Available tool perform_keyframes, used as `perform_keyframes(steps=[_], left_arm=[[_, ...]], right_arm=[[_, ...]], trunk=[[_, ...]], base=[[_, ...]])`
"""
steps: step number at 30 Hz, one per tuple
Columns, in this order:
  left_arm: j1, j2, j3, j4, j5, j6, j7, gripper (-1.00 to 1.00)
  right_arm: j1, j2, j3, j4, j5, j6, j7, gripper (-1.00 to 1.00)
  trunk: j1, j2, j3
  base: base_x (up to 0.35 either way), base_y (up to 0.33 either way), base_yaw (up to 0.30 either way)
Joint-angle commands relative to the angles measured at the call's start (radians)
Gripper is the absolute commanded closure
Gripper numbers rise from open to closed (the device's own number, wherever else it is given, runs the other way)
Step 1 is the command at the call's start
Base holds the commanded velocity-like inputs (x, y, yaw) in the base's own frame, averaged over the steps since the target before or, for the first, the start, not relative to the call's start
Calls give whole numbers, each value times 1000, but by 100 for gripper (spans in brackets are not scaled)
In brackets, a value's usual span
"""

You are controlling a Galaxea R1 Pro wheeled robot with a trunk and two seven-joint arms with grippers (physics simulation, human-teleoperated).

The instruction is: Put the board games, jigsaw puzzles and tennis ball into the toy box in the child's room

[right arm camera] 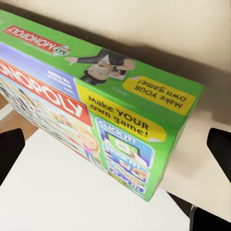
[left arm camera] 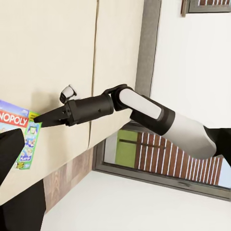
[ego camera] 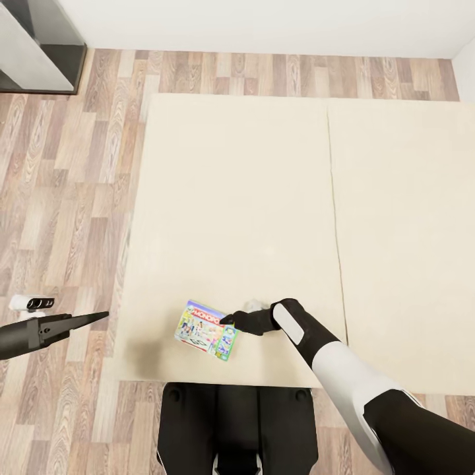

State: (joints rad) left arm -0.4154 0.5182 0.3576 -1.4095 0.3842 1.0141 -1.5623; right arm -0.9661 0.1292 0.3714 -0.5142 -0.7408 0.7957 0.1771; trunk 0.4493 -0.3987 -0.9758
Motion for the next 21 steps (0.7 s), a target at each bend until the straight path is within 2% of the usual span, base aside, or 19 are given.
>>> perform_keyframes(steps=[1,21], left_arm=[[0,0,0,0,-1,11,-4,-100],[0,0,0,0,-1,11,-5,-100]], right_arm=[[0,0,1,0,12,-1,7,-100],[0,0,2,0,12,-1,7,-100]], trunk=[[1,-1,-1],[1,-1,-1]], base=[[0,15,20],[0,59,2]])
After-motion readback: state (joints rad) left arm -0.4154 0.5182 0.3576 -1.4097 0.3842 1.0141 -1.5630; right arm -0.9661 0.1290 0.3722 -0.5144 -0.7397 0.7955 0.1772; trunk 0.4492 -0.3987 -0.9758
